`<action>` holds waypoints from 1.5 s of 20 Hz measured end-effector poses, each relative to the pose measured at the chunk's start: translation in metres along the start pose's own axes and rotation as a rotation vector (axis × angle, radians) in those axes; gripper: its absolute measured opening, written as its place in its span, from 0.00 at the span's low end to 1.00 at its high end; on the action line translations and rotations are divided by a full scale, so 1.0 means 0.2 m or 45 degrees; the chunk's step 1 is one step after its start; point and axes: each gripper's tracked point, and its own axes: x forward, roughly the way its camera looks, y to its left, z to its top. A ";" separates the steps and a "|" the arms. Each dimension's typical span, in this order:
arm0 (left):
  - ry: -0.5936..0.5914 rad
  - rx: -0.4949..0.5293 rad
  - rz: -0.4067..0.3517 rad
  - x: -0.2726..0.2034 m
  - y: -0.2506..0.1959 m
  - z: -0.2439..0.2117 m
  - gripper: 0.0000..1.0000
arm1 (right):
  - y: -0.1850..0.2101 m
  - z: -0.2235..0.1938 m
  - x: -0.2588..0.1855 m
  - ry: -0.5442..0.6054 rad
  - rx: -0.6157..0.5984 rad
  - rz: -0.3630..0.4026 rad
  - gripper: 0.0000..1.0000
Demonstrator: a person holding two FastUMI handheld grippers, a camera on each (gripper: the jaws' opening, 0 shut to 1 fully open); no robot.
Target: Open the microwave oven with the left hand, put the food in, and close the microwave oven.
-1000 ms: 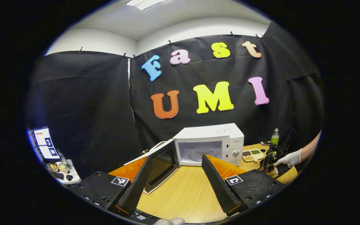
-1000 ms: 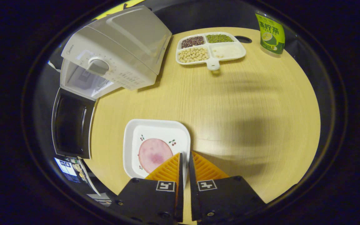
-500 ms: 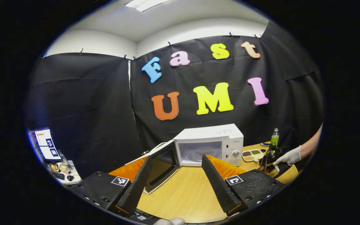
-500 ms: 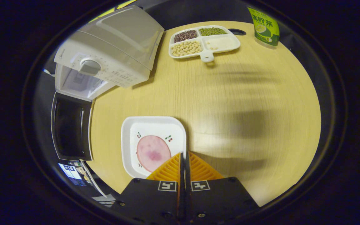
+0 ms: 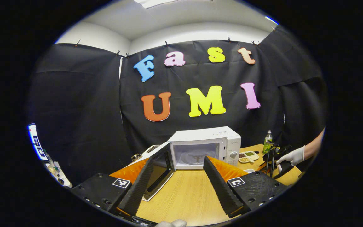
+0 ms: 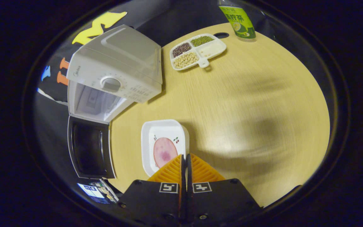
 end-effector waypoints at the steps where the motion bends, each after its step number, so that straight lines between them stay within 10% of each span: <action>1: 0.003 0.003 -0.030 0.01 0.03 0.00 0.96 | 0.05 -0.01 -0.02 -0.034 0.025 0.028 0.04; 15: 0.007 0.061 -0.199 0.10 0.40 -0.05 0.96 | 0.92 -0.11 -0.08 -0.582 0.380 0.430 0.04; 30: 0.117 0.092 -0.109 0.19 0.72 -0.33 0.96 | 1.40 0.23 0.58 -0.822 0.622 0.506 0.03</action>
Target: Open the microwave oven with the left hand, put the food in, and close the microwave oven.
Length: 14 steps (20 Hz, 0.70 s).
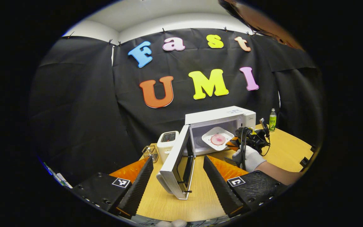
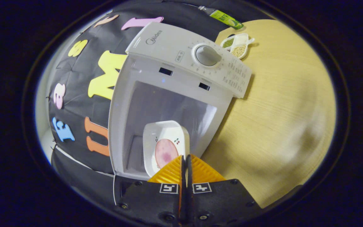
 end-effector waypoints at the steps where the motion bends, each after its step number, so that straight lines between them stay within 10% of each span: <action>1: 0.007 -0.005 0.007 0.02 0.02 -0.02 0.96 | 0.01 0.01 0.06 -0.019 0.008 -0.001 0.04; 14: 0.086 -0.038 0.046 0.16 0.10 -0.23 0.96 | -0.02 0.13 0.46 -0.205 -0.072 -0.105 0.04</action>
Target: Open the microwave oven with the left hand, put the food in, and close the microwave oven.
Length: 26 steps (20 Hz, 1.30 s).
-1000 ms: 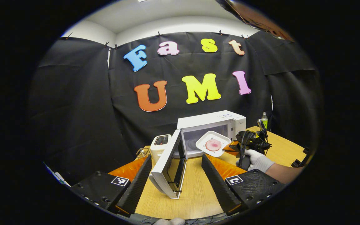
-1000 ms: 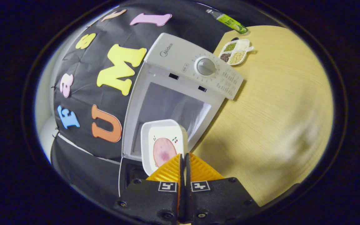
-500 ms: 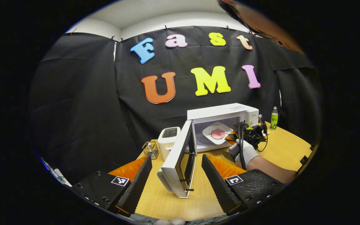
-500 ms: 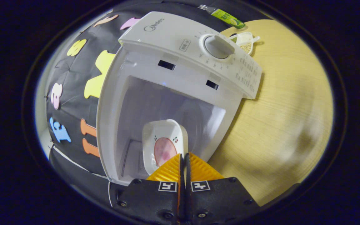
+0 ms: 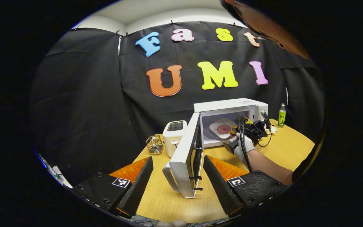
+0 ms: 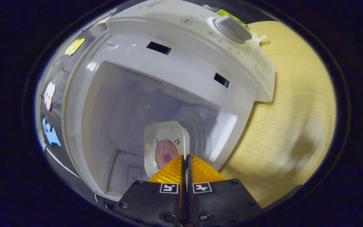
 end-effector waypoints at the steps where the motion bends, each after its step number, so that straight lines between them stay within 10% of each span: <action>1: -0.004 0.003 -0.002 0.01 0.00 0.01 0.96 | 0.00 0.01 0.01 -0.010 -0.007 -0.009 0.04; 7: -0.002 0.034 -0.023 0.02 0.00 0.01 0.96 | 0.02 0.05 -0.05 -0.048 0.000 0.035 0.09; 8: -0.004 0.040 -0.020 0.03 0.01 0.01 0.96 | 0.03 0.08 -0.08 -0.086 -0.064 0.039 0.43; 9: -0.011 0.047 -0.014 0.03 0.01 0.02 0.96 | 0.05 0.11 -0.10 -0.110 -0.133 0.041 0.39; 11: -0.028 0.059 0.006 0.03 0.05 0.05 0.96 | 0.12 0.17 -0.20 -0.158 -0.247 0.098 0.56; 12: -0.038 0.058 0.015 0.02 0.07 0.05 0.96 | 0.16 0.20 -0.26 -0.173 -0.293 0.130 0.80; 14: -0.065 0.054 0.026 0.02 0.10 0.09 0.96 | 0.25 0.24 -0.36 -0.180 -0.409 0.192 0.91; 25: -0.184 -0.013 -0.014 0.05 0.12 0.34 0.96 | 0.37 0.53 -1.28 -0.080 -1.045 0.227 1.00; 26: -0.194 -0.018 -0.017 0.04 0.12 0.36 0.96 | 0.37 0.60 -1.35 -0.103 -1.119 0.207 0.89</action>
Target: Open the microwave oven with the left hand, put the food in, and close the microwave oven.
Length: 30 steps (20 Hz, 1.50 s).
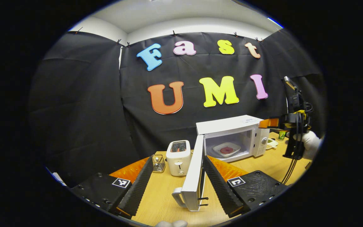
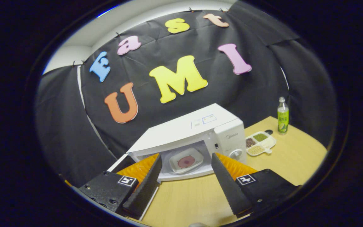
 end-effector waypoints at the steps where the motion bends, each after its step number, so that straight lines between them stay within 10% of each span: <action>1: -0.013 -0.006 0.000 0.01 0.00 0.02 0.96 | -0.05 0.05 -0.07 -0.015 -0.076 -0.020 1.00; 2: -0.019 -0.012 0.001 0.02 0.01 0.02 0.96 | -0.09 0.09 -0.14 -0.014 -0.139 -0.032 0.89; 6: -0.009 -0.017 0.032 0.05 0.07 -0.01 0.96 | -0.26 0.27 -0.37 -0.056 -0.367 -0.100 1.00; 16: 0.037 -0.057 0.093 0.09 0.15 -0.14 0.91 | -0.53 0.43 -0.81 -0.068 -0.406 -0.234 0.92; 24: 0.073 -0.015 0.095 0.12 0.24 -0.30 0.04 | -0.48 0.38 -0.88 -0.002 -0.361 -0.212 0.92; 30: 0.158 0.010 0.095 0.16 0.25 -0.52 0.00 | -0.45 0.39 -0.92 -0.007 -0.353 -0.223 1.00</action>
